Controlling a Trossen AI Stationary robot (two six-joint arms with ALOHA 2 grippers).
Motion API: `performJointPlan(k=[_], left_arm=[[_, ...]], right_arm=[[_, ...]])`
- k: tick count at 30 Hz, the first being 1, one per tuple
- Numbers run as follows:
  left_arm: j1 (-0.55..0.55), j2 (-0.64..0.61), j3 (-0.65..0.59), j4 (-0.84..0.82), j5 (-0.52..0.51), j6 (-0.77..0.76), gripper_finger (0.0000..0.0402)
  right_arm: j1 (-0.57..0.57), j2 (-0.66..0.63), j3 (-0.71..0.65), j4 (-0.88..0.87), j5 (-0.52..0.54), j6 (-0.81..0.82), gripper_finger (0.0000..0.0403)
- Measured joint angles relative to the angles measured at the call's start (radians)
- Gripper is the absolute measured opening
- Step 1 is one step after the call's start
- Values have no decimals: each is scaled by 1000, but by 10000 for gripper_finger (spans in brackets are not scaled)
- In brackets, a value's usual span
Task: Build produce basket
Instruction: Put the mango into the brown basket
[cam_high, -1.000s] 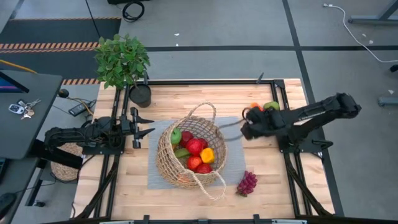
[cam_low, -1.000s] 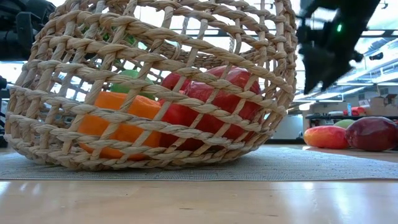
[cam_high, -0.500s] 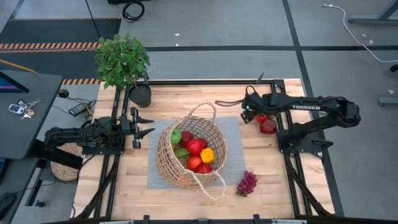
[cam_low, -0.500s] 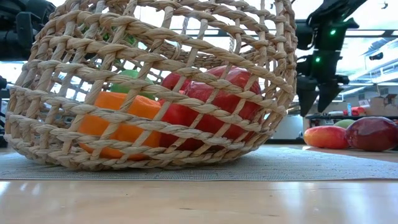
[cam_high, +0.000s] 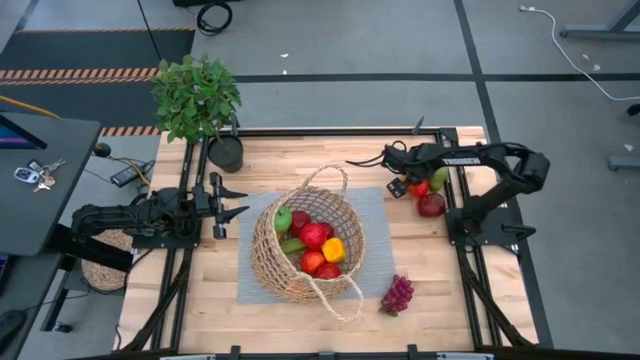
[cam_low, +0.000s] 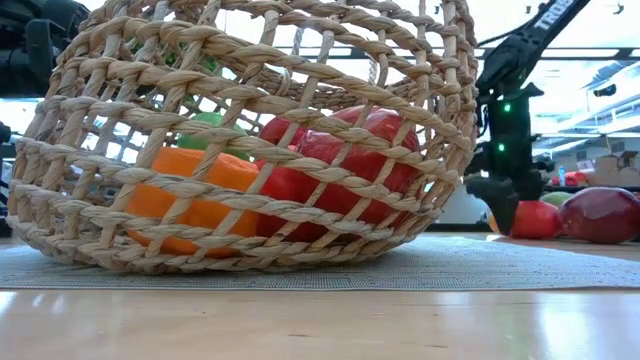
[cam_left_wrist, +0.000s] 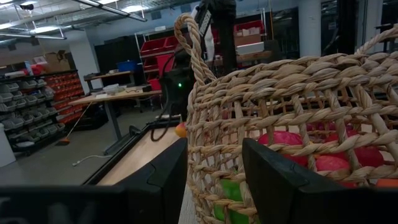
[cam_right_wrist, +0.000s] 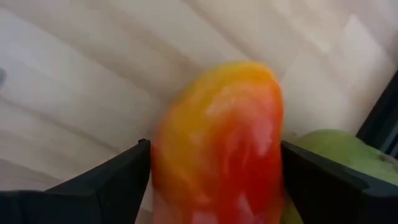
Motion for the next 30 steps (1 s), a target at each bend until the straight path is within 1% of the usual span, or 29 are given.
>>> performJointPlan(k=[2,6,7,10,15,19,22,24,26,28,30], left_arm=[[0,0,0,0,0,0,160],[0,0,0,0,0,0,160],[0,0,0,0,0,0,160],[0,0,0,0,0,0,160],[0,0,0,0,0,0,160],[0,0,0,0,0,0,160],[0,0,0,0,0,0,160],[0,0,0,0,0,0,160],[0,0,0,0,0,0,160],[0,0,0,0,0,0,160],[0,0,0,0,0,0,160]], right_arm=[[1,19,0,6,12,-9,328],[0,37,2,16,33,-31,285],[0,36,2,18,33,-32,278],[2,16,0,20,21,-22,277],[52,-108,1,15,-52,-1,277],[140,-268,35,43,-58,58,280],[243,-399,67,144,-53,99,284],[325,-481,84,252,-16,112,284],[412,-553,86,389,44,101,284],[505,-600,86,551,103,39,284],[600,-618,86,708,148,-55,284]])
